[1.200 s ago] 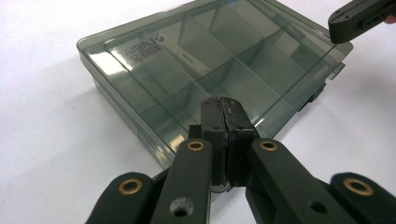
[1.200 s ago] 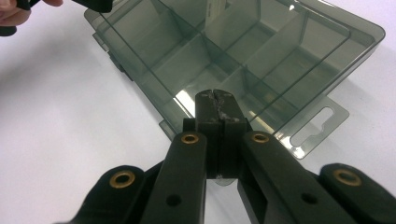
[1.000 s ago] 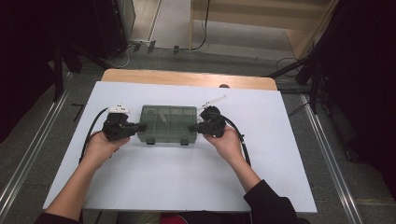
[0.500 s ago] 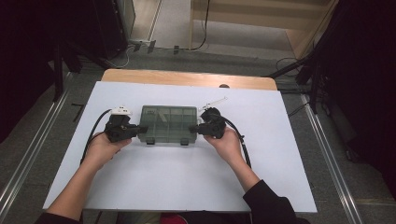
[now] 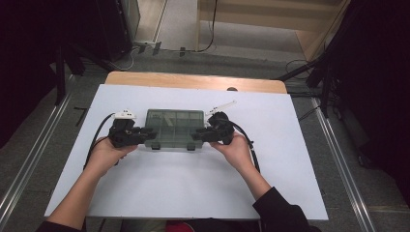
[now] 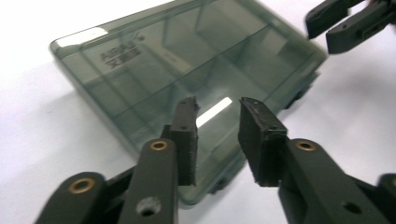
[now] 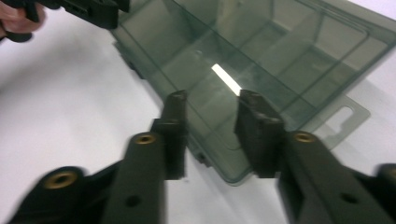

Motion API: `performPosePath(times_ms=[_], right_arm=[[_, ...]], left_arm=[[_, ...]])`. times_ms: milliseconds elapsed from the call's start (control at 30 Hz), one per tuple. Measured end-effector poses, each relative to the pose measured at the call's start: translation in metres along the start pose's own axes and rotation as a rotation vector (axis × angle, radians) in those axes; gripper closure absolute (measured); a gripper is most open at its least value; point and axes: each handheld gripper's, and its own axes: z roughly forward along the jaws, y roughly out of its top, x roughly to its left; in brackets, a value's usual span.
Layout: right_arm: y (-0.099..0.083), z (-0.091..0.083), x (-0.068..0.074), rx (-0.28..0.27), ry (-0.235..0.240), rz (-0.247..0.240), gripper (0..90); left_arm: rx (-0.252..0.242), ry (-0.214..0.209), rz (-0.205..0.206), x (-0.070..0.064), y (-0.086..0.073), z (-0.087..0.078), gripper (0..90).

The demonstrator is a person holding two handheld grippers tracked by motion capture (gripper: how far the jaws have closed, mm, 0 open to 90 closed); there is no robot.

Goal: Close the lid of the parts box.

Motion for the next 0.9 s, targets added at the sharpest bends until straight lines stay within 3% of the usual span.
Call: performPosePath(times_ms=[133, 433, 600, 900], right_arm=[[-0.004, -0.006, 0.003, -0.041, 0.016, -0.023, 50.0], [-0.011, -0.016, 0.01, -0.051, 0.036, -0.05, 37.4], [-0.02, -0.022, 0.012, -0.093, 0.047, -0.068, 31.4], [-0.034, -0.024, 0.017, -0.112, 0.053, -0.104, 25.2]], left_arm=[[-0.006, -0.041, -0.001, -0.007, 0.002, -0.003, 53.8], [0.007, -0.069, 0.016, -0.022, 0.0, -0.002, 38.6], [0.002, -0.087, 0.017, -0.027, -0.003, -0.002, 33.3], [-0.007, -0.066, 0.044, -0.035, -0.011, 0.001, 26.5]])
